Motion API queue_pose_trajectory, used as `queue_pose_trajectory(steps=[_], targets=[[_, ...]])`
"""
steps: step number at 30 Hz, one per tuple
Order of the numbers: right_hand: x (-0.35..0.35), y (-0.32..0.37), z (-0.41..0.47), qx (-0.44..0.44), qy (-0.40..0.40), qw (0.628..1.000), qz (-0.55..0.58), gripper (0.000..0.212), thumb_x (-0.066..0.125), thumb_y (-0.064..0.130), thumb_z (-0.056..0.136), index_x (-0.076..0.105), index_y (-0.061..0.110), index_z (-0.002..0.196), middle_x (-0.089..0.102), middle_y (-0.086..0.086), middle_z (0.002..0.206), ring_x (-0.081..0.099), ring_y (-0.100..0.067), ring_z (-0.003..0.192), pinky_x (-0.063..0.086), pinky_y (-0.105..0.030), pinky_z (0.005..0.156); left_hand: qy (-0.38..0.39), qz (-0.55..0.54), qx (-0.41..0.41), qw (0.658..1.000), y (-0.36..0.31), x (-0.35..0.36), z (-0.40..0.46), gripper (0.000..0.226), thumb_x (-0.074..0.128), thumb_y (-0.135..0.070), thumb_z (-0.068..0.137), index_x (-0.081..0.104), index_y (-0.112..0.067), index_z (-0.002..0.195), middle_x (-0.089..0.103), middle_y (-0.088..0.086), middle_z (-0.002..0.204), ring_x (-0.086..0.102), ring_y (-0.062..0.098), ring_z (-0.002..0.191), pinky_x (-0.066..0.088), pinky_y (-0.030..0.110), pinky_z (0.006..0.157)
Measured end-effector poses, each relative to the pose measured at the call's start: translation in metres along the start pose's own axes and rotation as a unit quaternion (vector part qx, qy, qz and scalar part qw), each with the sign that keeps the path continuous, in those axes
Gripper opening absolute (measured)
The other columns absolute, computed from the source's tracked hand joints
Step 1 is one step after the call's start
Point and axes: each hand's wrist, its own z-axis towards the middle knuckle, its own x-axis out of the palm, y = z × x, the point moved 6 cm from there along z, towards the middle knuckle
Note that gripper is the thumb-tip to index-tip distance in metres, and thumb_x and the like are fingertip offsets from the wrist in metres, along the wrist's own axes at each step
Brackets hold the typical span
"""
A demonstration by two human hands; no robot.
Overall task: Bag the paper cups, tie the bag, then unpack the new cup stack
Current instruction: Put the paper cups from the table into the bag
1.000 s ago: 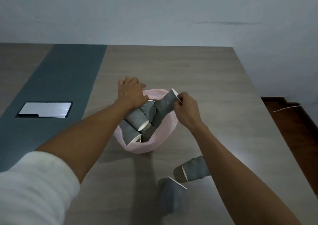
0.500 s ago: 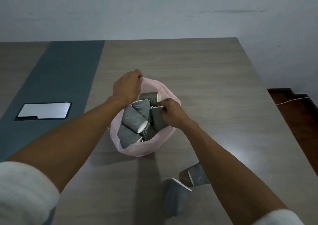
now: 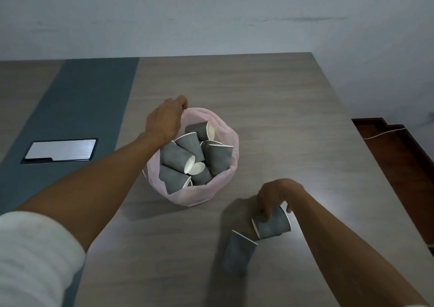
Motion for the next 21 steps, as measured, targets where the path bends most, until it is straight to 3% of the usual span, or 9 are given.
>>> queue_pose_trajectory(steps=[3, 5, 7, 10, 12, 15, 18, 21], targets=[[0.008, -0.005, 0.008, 0.005, -0.004, 1.0, 0.014, 0.051, 0.087, 0.022, 0.074, 0.071, 0.018, 0.122, 0.065, -0.008, 0.128, 0.062, -0.032, 0.117, 0.057, -0.044, 0.093, 0.044, 0.035, 0.041, 0.998, 0.004, 0.003, 0.0, 0.036, 0.045, -0.006, 0.1, 0.066, -0.028, 0.12, 0.058, 0.005, 0.124, 0.061, 0.032, 0.11, 0.049, 0.045, 0.087], [0.011, -0.006, 0.008, -0.005, 0.01, 1.0, 0.009, 0.059, 0.087, 0.022, 0.075, 0.065, 0.017, 0.13, 0.061, -0.009, 0.133, 0.06, -0.033, 0.121, 0.056, -0.045, 0.097, 0.063, 0.041, 0.055, 0.996, 0.006, 0.003, -0.001, 0.041, 0.044, -0.008, 0.099, 0.065, -0.023, 0.131, 0.056, 0.004, 0.133, 0.059, 0.032, 0.118, 0.049, 0.046, 0.094], [0.017, -0.001, 0.003, -0.013, 0.03, 0.999, -0.041, 0.074, 0.087, 0.029, 0.075, 0.056, 0.015, 0.141, 0.056, -0.008, 0.141, 0.057, -0.033, 0.125, 0.055, -0.041, 0.099, 0.074, 0.036, 0.055, 0.995, 0.007, 0.002, -0.004, 0.044, 0.047, -0.012, 0.097, 0.06, -0.021, 0.138, 0.053, 0.002, 0.139, 0.058, 0.032, 0.121, 0.049, 0.047, 0.097], [0.029, -0.003, 0.007, 0.023, 0.01, 0.992, -0.122, 0.093, 0.094, 0.045, 0.06, 0.053, 0.022, 0.14, 0.059, -0.003, 0.137, 0.06, -0.03, 0.118, 0.053, -0.039, 0.092, 0.096, 0.035, 0.046, 0.994, 0.009, 0.002, -0.005, 0.055, 0.055, -0.016, 0.09, 0.052, -0.021, 0.145, 0.047, -0.002, 0.145, 0.057, 0.031, 0.122, 0.049, 0.046, 0.096], [0.036, -0.004, 0.01, 0.033, 0.017, 0.991, -0.127, 0.089, 0.095, 0.042, 0.058, 0.058, 0.02, 0.136, 0.064, -0.005, 0.13, 0.064, -0.03, 0.111, 0.055, -0.04, 0.089, 0.117, 0.037, 0.046, 0.991, 0.01, 0.004, -0.004, 0.063, 0.058, -0.013, 0.086, 0.047, -0.022, 0.148, 0.043, -0.004, 0.148, 0.056, 0.031, 0.122, 0.049, 0.046, 0.096], [0.021, -0.004, 0.004, 0.015, 0.029, 0.999, -0.037, 0.06, 0.09, 0.022, 0.071, 0.068, 0.012, 0.127, 0.071, -0.01, 0.115, 0.067, -0.026, 0.094, 0.059, -0.041, 0.092, 0.136, 0.049, 0.053, 0.988, 0.012, 0.006, -0.002, 0.072, 0.059, -0.002, 0.084, 0.042, -0.023, 0.151, 0.039, -0.003, 0.152, 0.052, 0.032, 0.128, 0.049, 0.047, 0.097], [-0.035, 0.007, -0.019, -0.024, -0.079, 0.996, 0.014, 0.043, 0.075, 0.008, 0.084, 0.07, 0.009, 0.126, 0.068, 0.001, 0.089, 0.065, -0.022, 0.087, 0.056, -0.033, 0.084, 0.146, 0.093, 0.069, 0.982, 0.015, 0.003, -0.002, 0.076, 0.061, -0.003, 0.085, 0.037, -0.026, 0.154, 0.037, -0.005, 0.156, 0.049, 0.032, 0.13, 0.049, 0.046, 0.095], [-0.109, 0.021, -0.052, -0.048, -0.293, 0.951, 0.092, 0.038, 0.053, -0.001, 0.089, 0.072, 0.006, 0.12, 0.071, -0.01, 0.117, 0.066, -0.029, 0.108, 0.053, -0.036, 0.095, 0.155, 0.139, 0.095, 0.974, 0.015, 0.0, -0.002, 0.077, 0.059, -0.005, 0.087, 0.033, -0.028, 0.155, 0.033, -0.007, 0.159, 0.051, 0.031, 0.128, 0.05, 0.046, 0.093]])
